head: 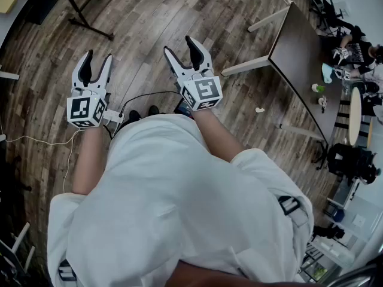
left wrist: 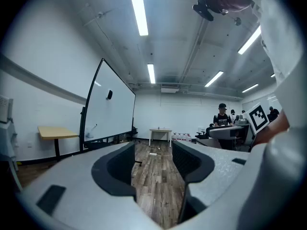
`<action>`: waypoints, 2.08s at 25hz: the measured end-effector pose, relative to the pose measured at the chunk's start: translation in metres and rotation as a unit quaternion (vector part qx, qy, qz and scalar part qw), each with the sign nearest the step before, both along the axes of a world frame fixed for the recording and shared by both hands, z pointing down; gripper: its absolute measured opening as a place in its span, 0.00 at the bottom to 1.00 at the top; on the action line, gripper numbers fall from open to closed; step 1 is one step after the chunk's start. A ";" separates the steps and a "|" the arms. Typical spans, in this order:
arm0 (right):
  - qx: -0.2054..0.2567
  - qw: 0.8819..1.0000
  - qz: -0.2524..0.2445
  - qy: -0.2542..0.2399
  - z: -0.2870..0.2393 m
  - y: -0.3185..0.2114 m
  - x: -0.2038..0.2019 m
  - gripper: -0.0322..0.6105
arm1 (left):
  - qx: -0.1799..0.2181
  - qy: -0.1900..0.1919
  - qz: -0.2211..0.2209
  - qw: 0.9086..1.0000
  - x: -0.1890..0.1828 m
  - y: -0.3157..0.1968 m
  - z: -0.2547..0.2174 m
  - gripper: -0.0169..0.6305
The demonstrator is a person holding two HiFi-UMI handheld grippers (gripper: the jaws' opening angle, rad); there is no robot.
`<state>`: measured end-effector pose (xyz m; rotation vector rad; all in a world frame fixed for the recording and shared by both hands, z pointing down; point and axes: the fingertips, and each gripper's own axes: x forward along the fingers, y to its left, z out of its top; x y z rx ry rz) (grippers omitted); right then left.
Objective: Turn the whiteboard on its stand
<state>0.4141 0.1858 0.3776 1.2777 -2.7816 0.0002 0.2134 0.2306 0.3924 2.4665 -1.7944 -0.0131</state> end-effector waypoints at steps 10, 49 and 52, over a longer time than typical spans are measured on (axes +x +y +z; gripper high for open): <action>-0.005 1.000 -0.002 0.000 0.010 -0.008 -0.005 0.46 | 0.005 0.007 0.014 1.000 -0.002 -0.005 -0.001 0.38; -0.024 1.000 0.017 -0.010 0.025 -0.030 0.038 0.46 | -0.018 0.014 0.013 1.000 0.013 -0.017 0.014 0.38; -0.024 1.000 0.015 -0.010 0.026 -0.028 0.040 0.46 | -0.022 0.016 0.010 1.000 0.014 -0.017 0.016 0.38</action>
